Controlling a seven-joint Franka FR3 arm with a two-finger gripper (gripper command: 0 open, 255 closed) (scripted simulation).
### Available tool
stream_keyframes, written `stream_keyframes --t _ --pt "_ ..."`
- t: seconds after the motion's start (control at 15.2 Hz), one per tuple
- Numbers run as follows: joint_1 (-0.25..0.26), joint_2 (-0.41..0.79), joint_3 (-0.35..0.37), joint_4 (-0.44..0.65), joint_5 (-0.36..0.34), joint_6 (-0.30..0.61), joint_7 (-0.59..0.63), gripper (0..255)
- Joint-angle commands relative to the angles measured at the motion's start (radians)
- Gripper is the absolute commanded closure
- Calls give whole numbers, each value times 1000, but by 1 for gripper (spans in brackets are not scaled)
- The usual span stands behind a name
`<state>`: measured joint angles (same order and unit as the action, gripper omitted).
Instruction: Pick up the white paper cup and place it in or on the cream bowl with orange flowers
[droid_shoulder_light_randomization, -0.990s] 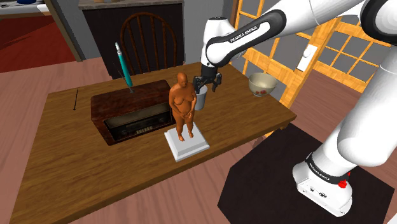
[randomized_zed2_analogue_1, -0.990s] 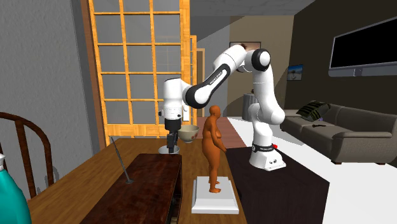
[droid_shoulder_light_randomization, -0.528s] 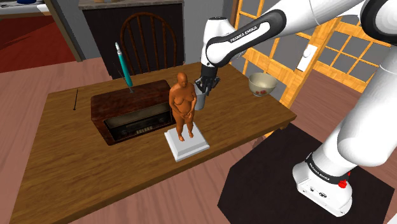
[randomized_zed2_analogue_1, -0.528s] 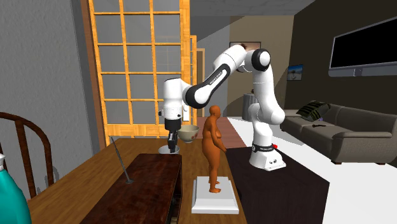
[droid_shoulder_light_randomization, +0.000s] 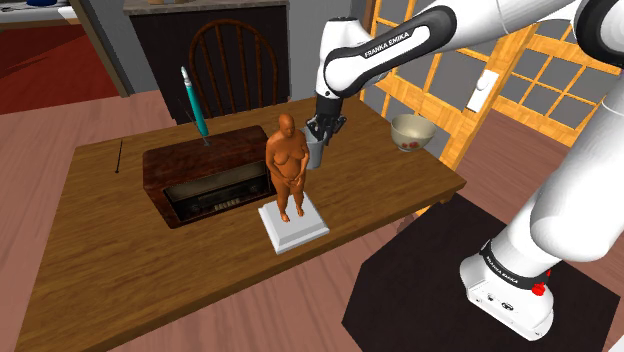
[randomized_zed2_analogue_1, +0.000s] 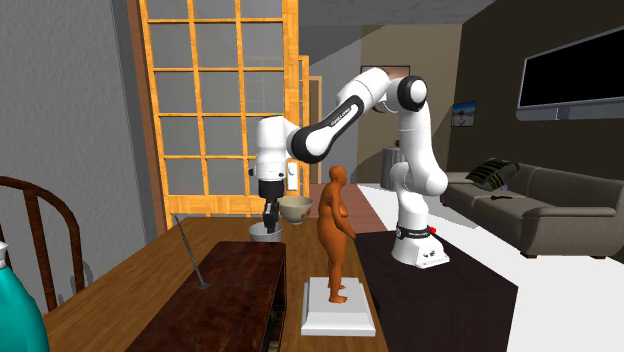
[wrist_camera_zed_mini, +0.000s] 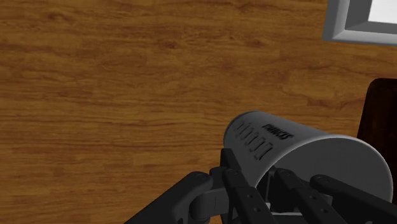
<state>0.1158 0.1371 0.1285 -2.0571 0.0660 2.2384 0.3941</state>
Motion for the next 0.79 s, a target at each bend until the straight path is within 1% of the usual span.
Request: stream_keyframes --t 0.0,0.73 --pt "-1 -15 0 13 1 -27 0 255" --pt "-3 -70 -1 97 4 -167 5 255"
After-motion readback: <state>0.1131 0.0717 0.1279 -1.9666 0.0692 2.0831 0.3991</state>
